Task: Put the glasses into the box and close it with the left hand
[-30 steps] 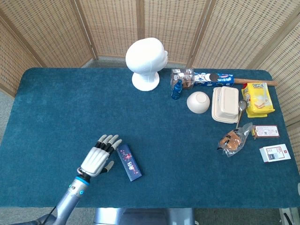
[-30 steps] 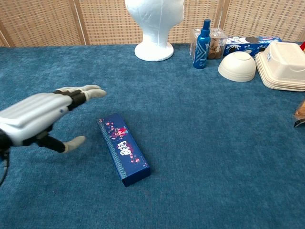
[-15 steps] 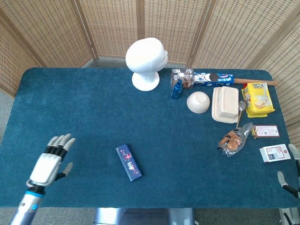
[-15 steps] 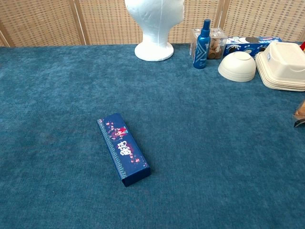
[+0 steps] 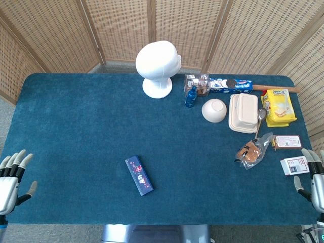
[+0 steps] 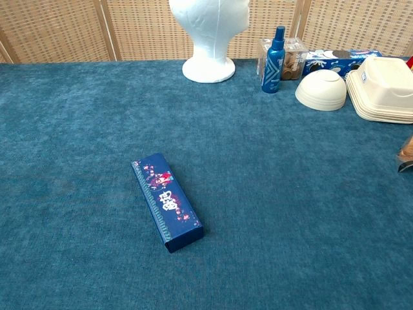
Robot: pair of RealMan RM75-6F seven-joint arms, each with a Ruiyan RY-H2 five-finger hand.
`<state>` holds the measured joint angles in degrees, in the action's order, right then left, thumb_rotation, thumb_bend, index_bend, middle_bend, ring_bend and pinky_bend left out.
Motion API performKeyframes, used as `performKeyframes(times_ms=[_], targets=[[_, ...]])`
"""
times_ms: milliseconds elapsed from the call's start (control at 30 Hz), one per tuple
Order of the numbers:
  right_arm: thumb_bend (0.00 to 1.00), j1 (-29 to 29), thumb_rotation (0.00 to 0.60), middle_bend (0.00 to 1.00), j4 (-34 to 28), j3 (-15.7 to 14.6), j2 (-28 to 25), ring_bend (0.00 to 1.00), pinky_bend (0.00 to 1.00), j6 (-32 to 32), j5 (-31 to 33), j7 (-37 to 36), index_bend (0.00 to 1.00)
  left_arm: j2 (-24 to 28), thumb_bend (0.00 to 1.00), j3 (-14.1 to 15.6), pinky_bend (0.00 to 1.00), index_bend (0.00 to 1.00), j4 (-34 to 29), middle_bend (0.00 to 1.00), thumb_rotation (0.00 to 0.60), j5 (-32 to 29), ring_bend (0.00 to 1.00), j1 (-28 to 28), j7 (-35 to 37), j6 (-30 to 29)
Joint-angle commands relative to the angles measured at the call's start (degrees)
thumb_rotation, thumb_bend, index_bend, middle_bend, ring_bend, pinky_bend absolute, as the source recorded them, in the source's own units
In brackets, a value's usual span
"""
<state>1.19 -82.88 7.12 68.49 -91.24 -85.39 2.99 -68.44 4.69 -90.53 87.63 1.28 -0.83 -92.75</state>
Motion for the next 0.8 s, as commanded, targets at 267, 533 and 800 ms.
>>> performKeyframes(times_ms=[267,533,800], targets=[[0.38,-1.2,0.595,0.16,-0.8,-0.2,-0.2,0.05,0.21,1.2,-0.3,-0.1,0.15,-0.9,0.36,-0.9,0.0,0.09,0.6,0.05,0.6,0.6,0.0,-1.8,1.2,-1.4],[0.38,-1.2,0.592,0.16,0.2,-0.5,0.1,0.05,0.21,1.4,0.3,-1.9,0.15,0.1,0.36,-2.3,0.0,0.09,-1.6,0.04,0.6,0.5,0.0,-2.2,0.4,-1.9],[0.38,-1.5,0.597,0.17,-0.2,-0.5,0.3,0.04,0.21,1.0,-0.1,-1.8,0.15,0.0,0.36,-3.5,0.0,0.09,-1.5,0.04,0.6,-0.1,0.0,-2.2,0.8,-1.2]])
